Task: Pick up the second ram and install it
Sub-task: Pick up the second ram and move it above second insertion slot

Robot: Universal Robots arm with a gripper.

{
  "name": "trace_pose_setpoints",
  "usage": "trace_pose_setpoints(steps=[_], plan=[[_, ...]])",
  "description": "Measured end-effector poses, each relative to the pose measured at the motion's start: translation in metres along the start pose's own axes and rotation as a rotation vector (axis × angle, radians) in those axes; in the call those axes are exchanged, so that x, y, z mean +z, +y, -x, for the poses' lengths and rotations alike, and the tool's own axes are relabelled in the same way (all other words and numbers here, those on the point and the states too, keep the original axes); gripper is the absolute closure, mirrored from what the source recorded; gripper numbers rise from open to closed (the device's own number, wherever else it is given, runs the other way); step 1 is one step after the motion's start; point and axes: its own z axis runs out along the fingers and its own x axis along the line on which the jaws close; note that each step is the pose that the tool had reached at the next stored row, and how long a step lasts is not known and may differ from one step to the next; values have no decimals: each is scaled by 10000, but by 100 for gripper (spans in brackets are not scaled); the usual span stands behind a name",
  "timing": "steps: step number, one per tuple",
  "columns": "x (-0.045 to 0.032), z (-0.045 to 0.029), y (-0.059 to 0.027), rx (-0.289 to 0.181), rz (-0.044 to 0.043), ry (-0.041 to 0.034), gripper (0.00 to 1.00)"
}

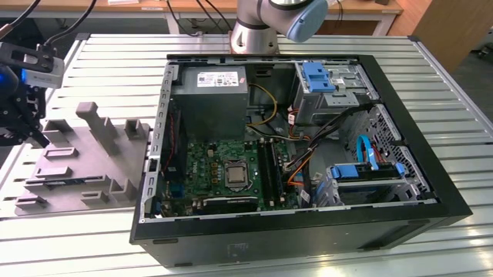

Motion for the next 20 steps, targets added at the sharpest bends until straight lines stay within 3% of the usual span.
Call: trace_pose_setpoints(steps=[9, 20], plan=[[33, -3, 0, -1450, 15, 47, 89], [150, -110, -31, -1563, 28, 40, 89]])
